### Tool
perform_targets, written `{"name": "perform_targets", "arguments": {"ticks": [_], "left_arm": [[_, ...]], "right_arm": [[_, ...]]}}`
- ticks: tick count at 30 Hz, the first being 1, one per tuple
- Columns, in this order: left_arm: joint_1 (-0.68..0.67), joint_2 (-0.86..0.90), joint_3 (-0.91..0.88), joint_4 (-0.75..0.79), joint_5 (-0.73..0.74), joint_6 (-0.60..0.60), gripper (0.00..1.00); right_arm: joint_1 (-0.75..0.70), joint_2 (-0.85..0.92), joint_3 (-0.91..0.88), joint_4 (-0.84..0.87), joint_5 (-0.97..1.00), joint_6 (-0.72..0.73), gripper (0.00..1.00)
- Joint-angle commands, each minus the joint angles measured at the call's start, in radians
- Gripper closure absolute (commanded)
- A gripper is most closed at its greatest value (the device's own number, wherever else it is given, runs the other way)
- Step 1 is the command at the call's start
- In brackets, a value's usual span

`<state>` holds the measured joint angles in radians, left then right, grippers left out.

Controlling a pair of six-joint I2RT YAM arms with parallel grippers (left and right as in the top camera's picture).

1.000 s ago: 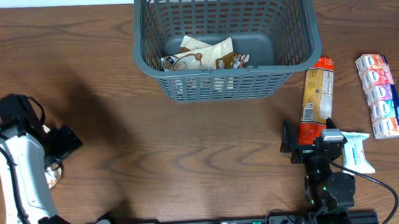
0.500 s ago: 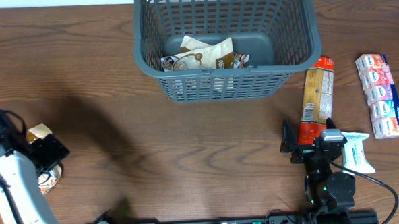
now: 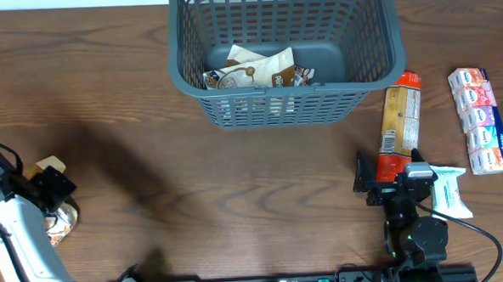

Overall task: Pack container
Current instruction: 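Reach the left gripper to the far-left snack bag and grasp it, then lift the third snack bag into the basket and release it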

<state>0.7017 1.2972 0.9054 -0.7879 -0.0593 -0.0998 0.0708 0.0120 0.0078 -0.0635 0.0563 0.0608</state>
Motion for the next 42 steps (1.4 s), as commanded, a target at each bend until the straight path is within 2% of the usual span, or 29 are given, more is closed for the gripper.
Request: {"name": "perform_targets", "arguments": {"ticks": [1,11,21,29,31,34,36,37,40,42], "left_arm": [[0.022,0.030,-0.059,0.034,-0.001,0.016,0.02],[0.071,0.090,-0.119,0.160,-0.001,0.017,0.01],[0.080,0.248,-0.119,0.227,0.002,0.029,0.01],[0.080,0.338,-0.119,0.290,0.119,0.103,0.00],[0.080,0.343,-0.119,0.290,0.128,0.114,0.08],[0.080,0.343,-0.119,0.294,0.147,0.114,0.34],[0.080,0.343,-0.119,0.295,0.163,0.114,0.63],[0.080,0.343,-0.119,0.296,0.176,0.114,0.72],[0.080,0.341,-0.119,0.296,0.223,0.114,0.81],[0.080,0.336,-0.117,0.297,0.251,0.090,0.94]], "right_arm": [[0.006,-0.005,-0.002,-0.003,-0.004,0.013,0.01],[0.006,-0.005,-0.002,0.001,-0.004,0.013,0.01],[0.006,-0.005,-0.002,0.002,-0.004,0.013,0.01],[0.006,-0.005,-0.002,0.002,-0.004,0.013,0.01],[0.006,-0.005,-0.002,0.002,-0.004,0.013,0.01],[0.006,-0.005,-0.002,0.002,-0.004,0.013,0.01],[0.006,-0.005,-0.002,0.002,-0.004,0.013,0.01],[0.006,-0.005,-0.002,0.003,-0.004,0.013,0.01],[0.006,-0.005,-0.002,0.004,-0.004,0.013,0.01],[0.006,-0.005,-0.002,0.004,-0.004,0.013,0.01]]}}
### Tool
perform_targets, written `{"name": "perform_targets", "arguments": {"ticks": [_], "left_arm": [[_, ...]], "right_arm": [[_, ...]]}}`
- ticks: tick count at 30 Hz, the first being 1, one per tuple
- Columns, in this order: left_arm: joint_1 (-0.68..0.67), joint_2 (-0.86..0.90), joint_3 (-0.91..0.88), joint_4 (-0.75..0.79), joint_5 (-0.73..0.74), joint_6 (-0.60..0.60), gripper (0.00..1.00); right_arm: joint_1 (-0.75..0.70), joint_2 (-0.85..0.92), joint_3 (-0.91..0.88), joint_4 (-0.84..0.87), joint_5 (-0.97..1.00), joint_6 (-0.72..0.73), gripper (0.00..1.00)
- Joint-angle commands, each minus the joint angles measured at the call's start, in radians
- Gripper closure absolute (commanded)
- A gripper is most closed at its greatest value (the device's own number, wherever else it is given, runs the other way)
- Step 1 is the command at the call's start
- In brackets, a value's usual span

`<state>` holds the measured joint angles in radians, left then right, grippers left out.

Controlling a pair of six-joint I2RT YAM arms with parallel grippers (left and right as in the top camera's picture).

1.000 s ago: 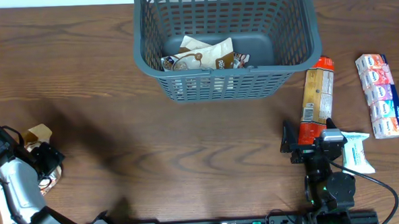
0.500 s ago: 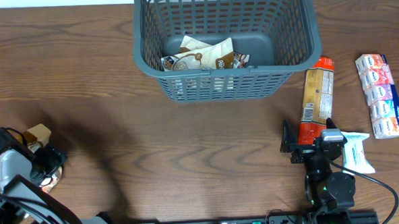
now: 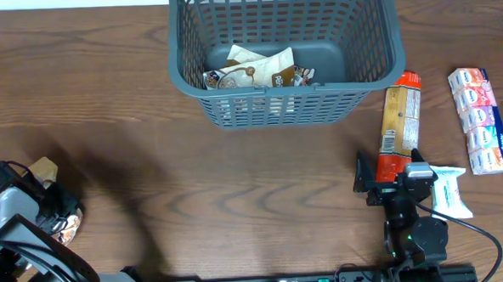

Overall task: Pack container
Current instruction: 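Lift the third snack bag into the basket and release it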

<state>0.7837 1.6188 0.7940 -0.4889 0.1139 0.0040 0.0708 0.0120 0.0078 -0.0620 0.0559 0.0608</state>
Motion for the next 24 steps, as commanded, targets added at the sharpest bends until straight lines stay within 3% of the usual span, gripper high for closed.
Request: {"name": "perform_targets", "arguments": {"ticks": [1,5,9,18,24], "left_arm": [[-0.002,0.009,-0.002,-0.004,0.090,-0.041,0.94],[-0.035,-0.056,0.040,-0.050,0.189,-0.062,0.94],[-0.148,-0.170,0.164,-0.169,0.196,-0.068,0.94],[-0.539,-0.240,0.777,-0.391,0.188,-0.027,0.94],[-0.837,-0.168,1.092,-0.393,0.145,0.156,0.94]], "right_arm": [[0.006,-0.005,-0.002,0.003,-0.004,0.013,0.01],[0.006,-0.005,-0.002,0.003,-0.004,0.014,0.01],[0.006,-0.005,-0.002,0.003,-0.004,0.014,0.01],[0.006,-0.005,-0.002,0.002,-0.016,0.014,0.01],[0.006,-0.005,-0.002,0.010,-0.015,0.013,0.01]]}}
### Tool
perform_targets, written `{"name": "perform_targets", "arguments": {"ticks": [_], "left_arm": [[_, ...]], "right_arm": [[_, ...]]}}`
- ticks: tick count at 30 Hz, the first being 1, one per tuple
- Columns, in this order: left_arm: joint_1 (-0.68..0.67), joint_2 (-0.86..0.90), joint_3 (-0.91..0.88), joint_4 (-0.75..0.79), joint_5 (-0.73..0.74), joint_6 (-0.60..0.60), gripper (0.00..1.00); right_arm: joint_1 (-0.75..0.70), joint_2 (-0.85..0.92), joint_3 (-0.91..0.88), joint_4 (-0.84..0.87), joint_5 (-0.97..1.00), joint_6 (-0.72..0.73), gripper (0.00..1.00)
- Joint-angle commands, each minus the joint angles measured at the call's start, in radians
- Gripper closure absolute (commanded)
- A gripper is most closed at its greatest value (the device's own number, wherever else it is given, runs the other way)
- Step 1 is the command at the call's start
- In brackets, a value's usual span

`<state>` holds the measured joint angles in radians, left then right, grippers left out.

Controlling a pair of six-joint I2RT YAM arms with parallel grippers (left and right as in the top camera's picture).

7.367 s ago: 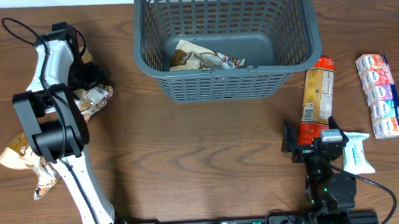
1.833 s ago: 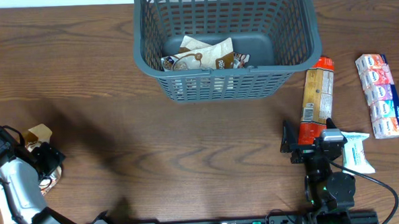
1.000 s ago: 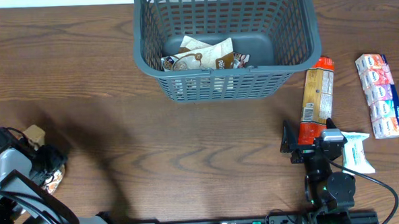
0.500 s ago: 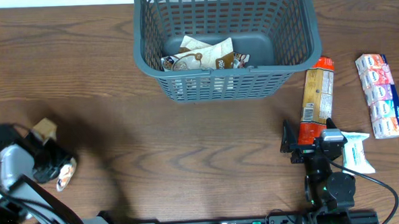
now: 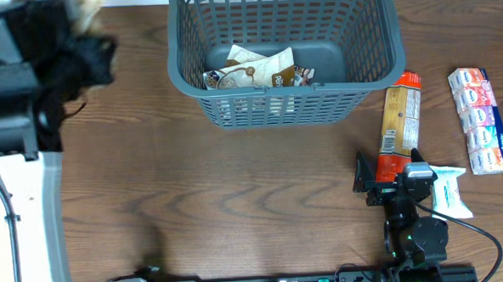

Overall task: Pack container
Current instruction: 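Lift the third snack bag into the basket and release it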

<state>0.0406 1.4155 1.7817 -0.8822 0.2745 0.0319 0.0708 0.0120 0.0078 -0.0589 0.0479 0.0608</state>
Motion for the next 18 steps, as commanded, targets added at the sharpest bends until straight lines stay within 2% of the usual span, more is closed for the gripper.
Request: {"name": "perform_targets", "arguments": {"ticks": [1,6,9,11,13,18], "left_arm": [[-0.145,0.055,0.140,0.001,-0.016,0.191,0.94],[-0.349,0.149,0.197,0.041,-0.046,0.510,0.94],[-0.429,0.216,0.197,0.055,-0.051,0.749,0.94],[-0.459,0.256,0.197,0.064,-0.051,0.861,0.94],[-0.475,0.303,0.197,0.091,-0.051,0.916,0.94],[-0.478,0.400,0.197,0.155,-0.051,0.948,0.94]], "right_arm": [[0.006,-0.005,-0.002,0.013,-0.007,0.013,0.01],[0.006,-0.005,-0.002,0.057,-0.003,0.013,0.01],[0.006,-0.005,-0.002,0.068,0.001,0.013,0.01],[0.006,-0.005,-0.002,0.069,0.001,0.013,0.01],[0.006,-0.005,-0.002,0.071,0.002,0.013,0.01],[0.006,-0.005,-0.002,0.071,0.002,0.013,0.01]]}}
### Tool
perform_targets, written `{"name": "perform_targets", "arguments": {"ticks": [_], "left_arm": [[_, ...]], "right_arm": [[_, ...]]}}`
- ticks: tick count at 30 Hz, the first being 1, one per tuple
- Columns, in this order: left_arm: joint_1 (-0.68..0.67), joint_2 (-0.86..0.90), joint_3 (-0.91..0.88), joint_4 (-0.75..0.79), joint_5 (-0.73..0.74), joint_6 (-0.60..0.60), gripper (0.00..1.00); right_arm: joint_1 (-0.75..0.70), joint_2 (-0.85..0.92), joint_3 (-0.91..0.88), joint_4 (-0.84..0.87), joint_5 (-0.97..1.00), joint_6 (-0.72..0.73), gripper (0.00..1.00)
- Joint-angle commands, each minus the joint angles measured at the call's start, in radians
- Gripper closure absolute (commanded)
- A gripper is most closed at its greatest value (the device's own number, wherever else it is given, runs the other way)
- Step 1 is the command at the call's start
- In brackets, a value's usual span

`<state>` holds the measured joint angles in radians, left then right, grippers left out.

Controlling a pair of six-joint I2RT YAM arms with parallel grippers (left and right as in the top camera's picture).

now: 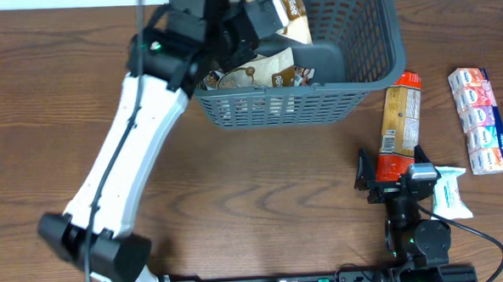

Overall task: Pack container
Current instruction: 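Lift the third snack bag into the basket and release it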

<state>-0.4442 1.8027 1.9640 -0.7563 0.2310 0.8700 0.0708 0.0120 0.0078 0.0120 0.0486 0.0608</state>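
Observation:
The grey mesh basket stands at the back of the table with several brown-and-white snack packets on its floor. My left gripper hangs over the basket's inside, shut on a brown snack packet that sticks out to the right. Its white arm reaches up from the lower left. At the front right my right gripper rests beside the red end of a long orange box; whether its jaws are open or shut does not show.
A white sachet lies right of the right arm. A row of pink-and-blue small cartons lies at the far right. The left arm's base stands at the front left.
My left gripper has moved right from the table's back left corner to above the basket's inside, still carrying the snack packet. The right arm and the items beside it are unmoved.
My left gripper was low at the front left edge by a snack packet, and still there a moment later. Then it was raised at the back left with the packet gone from the table. Now it holds the packet over the basket.

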Motion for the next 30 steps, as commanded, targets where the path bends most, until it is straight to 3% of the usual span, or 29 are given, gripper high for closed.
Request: {"name": "perform_targets", "arguments": {"ticks": [1,12,13,14,15,20,26,30], "left_arm": [[0.007,0.029,0.015,0.029,-0.007,0.134,0.94],[0.024,0.250,0.014,-0.006,-0.008,0.162,0.94],[0.024,0.262,0.014,-0.008,-0.008,0.148,0.66],[0.024,0.271,0.014,-0.008,-0.008,0.126,0.23],[0.024,0.277,0.014,-0.007,-0.009,0.101,0.01],[0.024,0.252,0.019,-0.006,-0.067,0.008,0.01],[0.056,0.114,0.032,-0.068,-0.143,-0.233,0.01],[0.150,-0.021,0.032,-0.148,-0.143,-0.427,0.02]], "right_arm": [[0.006,-0.005,-0.002,0.000,0.001,0.013,0.01],[0.006,-0.005,-0.002,0.000,0.016,0.013,0.01],[0.006,-0.005,-0.002,0.000,0.016,0.013,0.01],[0.006,-0.005,-0.002,0.000,0.016,0.013,0.01],[0.006,-0.005,-0.002,0.000,0.016,0.013,0.01],[0.006,-0.005,-0.002,0.000,0.016,0.013,0.01],[0.006,-0.005,0.008,-0.007,0.007,0.090,0.01],[0.006,-0.005,0.079,-0.092,-0.016,0.125,0.01]]}}
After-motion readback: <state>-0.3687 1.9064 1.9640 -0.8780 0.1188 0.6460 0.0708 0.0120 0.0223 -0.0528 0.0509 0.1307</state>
